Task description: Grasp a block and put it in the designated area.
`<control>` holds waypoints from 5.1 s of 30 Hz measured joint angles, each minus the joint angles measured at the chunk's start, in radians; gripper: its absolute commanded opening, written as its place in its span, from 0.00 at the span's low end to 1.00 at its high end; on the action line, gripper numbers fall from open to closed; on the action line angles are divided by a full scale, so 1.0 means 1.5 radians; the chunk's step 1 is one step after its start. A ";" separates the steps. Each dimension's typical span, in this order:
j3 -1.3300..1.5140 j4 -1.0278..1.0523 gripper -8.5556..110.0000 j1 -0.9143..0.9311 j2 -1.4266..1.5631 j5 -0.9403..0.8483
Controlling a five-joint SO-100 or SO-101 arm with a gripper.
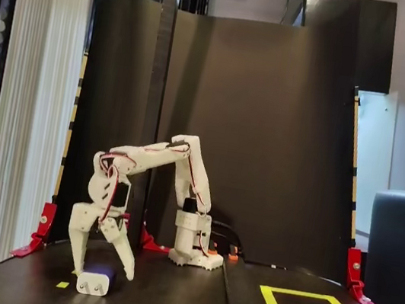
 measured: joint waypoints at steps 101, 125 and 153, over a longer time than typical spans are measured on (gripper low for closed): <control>-0.004 0.247 0.28 -0.747 0.181 0.688; 0.062 0.222 0.28 -0.942 0.181 0.815; 0.063 0.096 0.28 -0.985 0.040 0.854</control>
